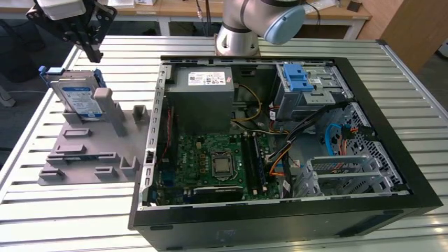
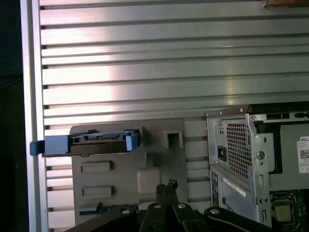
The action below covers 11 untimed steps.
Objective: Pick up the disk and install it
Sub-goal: 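Reach for the disk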
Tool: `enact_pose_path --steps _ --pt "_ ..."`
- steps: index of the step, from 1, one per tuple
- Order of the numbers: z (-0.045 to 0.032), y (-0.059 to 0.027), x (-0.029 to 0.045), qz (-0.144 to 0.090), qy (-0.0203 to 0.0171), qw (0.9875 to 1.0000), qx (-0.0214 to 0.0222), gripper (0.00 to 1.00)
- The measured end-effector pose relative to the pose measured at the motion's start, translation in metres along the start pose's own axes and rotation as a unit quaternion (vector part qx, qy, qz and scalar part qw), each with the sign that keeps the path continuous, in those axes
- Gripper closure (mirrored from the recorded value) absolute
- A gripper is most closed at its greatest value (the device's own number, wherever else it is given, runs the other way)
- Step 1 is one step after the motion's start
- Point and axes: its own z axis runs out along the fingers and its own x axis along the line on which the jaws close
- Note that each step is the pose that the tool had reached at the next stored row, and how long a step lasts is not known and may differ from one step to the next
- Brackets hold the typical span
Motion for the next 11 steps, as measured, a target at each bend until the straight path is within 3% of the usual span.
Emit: enact_pose_path --steps 8,11 --pt "0.0005 0.0038 0.0214 0.000 0.0000 1.0000 0.0000 0.89" --pt "0.0011 0.0048 0.0389 0.000 0.0000 1.0000 0.0000 0.89"
